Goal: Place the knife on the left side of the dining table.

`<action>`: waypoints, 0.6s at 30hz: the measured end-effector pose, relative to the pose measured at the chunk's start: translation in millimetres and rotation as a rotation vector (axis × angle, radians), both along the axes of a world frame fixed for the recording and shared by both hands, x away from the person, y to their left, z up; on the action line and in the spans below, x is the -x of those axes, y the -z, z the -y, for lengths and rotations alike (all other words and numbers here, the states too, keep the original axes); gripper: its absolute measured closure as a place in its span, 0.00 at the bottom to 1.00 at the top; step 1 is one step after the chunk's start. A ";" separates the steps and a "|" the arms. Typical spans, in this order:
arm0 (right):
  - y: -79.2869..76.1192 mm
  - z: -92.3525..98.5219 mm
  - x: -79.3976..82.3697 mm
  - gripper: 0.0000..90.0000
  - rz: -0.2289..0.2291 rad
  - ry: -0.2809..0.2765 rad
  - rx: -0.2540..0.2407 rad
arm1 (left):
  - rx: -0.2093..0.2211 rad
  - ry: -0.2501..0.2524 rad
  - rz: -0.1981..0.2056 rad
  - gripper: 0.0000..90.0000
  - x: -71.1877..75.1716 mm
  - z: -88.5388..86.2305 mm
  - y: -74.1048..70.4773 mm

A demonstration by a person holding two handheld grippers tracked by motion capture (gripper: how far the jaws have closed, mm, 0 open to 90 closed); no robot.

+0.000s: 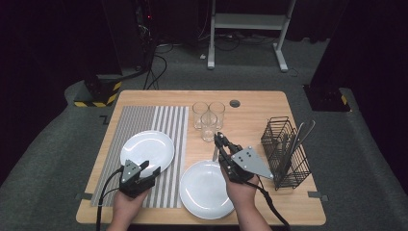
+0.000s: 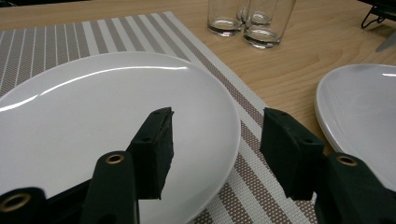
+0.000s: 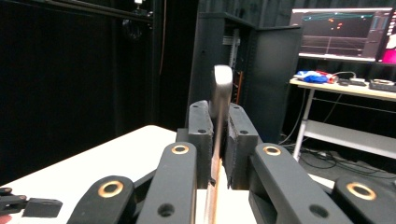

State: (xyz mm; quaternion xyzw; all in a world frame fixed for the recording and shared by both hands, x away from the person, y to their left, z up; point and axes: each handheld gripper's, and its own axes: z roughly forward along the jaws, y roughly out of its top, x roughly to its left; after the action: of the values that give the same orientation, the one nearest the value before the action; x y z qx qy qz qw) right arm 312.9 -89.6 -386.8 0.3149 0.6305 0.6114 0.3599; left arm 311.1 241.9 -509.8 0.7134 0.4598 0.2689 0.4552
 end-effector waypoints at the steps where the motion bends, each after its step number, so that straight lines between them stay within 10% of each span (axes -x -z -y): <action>1: 0.4 -4.7 0.5 0.92 -0.001 -0.011 -0.002 | 0.003 0.001 0.004 0.48 0.3 -0.5 -1.0; 18: 2.6 -32.6 3.8 0.92 -0.018 -0.087 -0.004 | 0.028 -0.001 0.013 0.43 1.3 -4.9 -6.0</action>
State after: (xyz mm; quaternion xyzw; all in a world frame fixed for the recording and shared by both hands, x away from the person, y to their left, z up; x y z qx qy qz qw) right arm 309.1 -57.0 -389.4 0.2934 0.6457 0.6249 0.3264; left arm 309.8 246.8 -503.8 0.7051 0.4611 0.2674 0.4678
